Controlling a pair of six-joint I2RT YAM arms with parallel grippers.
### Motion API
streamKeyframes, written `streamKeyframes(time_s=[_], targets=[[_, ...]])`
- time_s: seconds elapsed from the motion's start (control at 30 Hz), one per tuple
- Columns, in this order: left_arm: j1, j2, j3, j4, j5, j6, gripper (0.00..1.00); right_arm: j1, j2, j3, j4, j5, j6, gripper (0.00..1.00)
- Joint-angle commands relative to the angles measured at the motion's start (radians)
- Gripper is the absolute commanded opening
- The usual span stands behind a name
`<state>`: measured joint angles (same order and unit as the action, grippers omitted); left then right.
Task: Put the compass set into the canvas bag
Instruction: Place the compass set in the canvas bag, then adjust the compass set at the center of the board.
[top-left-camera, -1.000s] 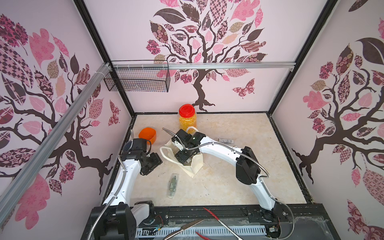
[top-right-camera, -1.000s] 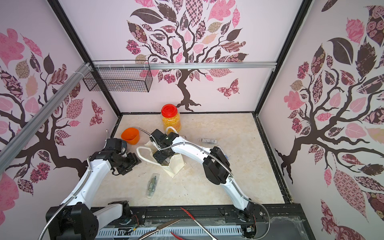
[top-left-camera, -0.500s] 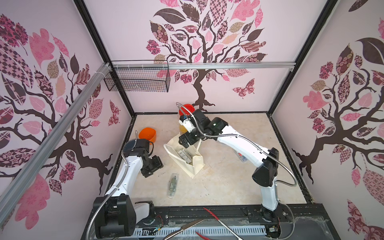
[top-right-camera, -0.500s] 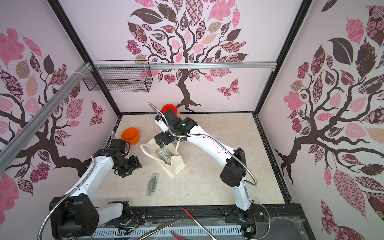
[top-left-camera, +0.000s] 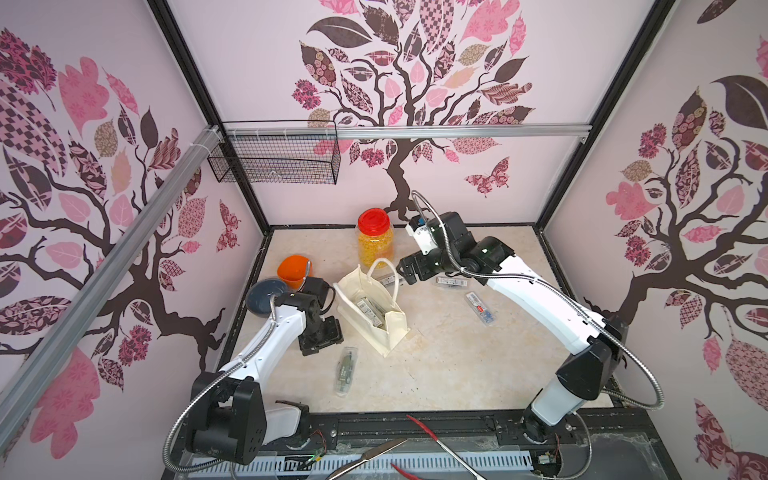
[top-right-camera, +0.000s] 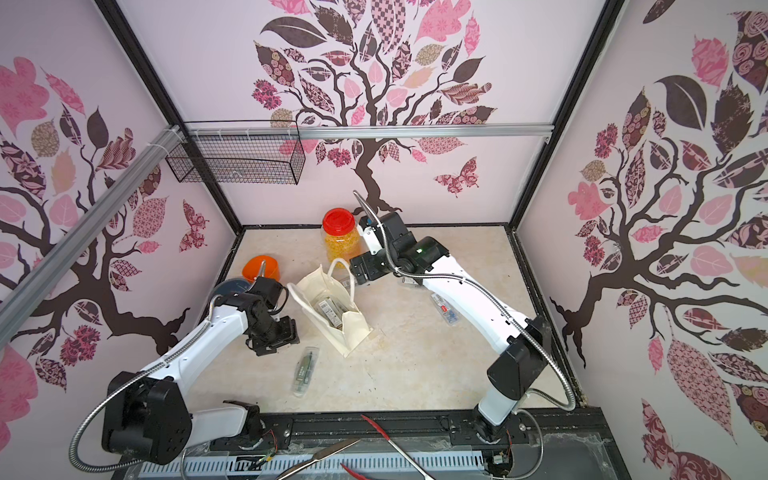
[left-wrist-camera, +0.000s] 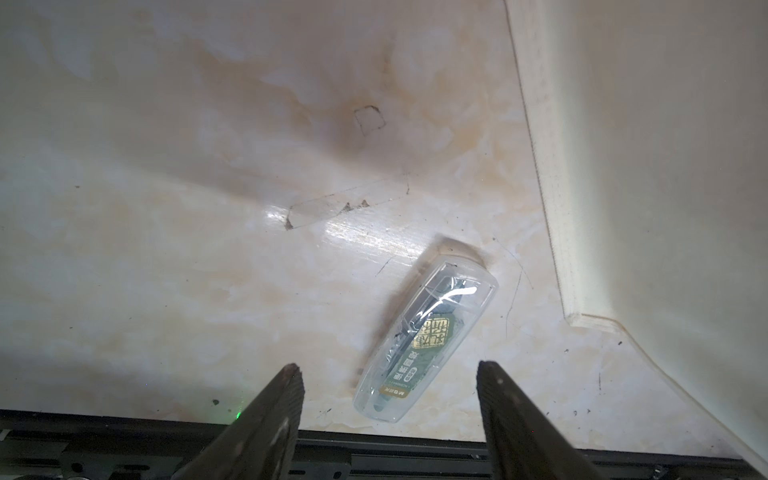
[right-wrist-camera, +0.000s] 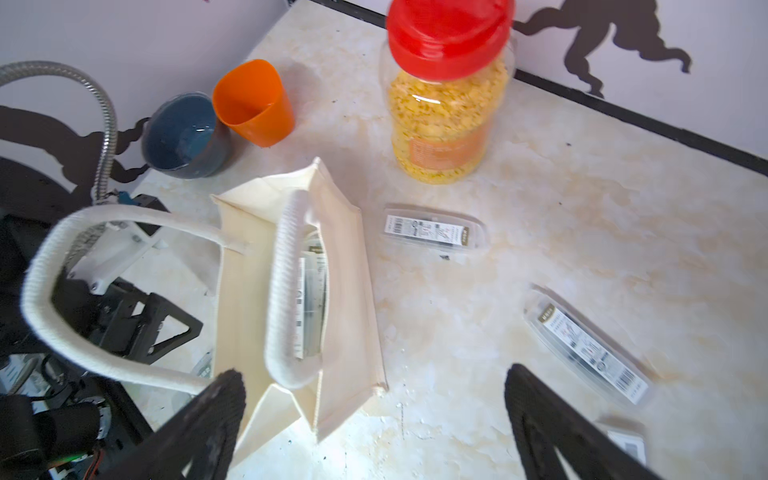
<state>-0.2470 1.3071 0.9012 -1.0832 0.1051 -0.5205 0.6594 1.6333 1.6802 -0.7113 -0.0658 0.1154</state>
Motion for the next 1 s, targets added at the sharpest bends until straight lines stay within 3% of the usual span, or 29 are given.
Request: streamKeyframes(time_s=[0.0,0.27,0.97], targets=[[-0.06,0.022,-0.006,-0.003,-0.035,-0.036,0.71,-0.041,-0.099,-0.057,0.031,0.018,0.034,1.0],[-0.103,0.044,-0.017,0.013,-0.018,-0.06,0.74,-0.043,-0.157,-0.164,0.08,-0.04,0.063,1.0],[-0.172,0.217,-0.039,0.076,0.021,-0.061,0.75,-0.046,-0.174,-0.243,0.118,-0.02,0.046,1.0]])
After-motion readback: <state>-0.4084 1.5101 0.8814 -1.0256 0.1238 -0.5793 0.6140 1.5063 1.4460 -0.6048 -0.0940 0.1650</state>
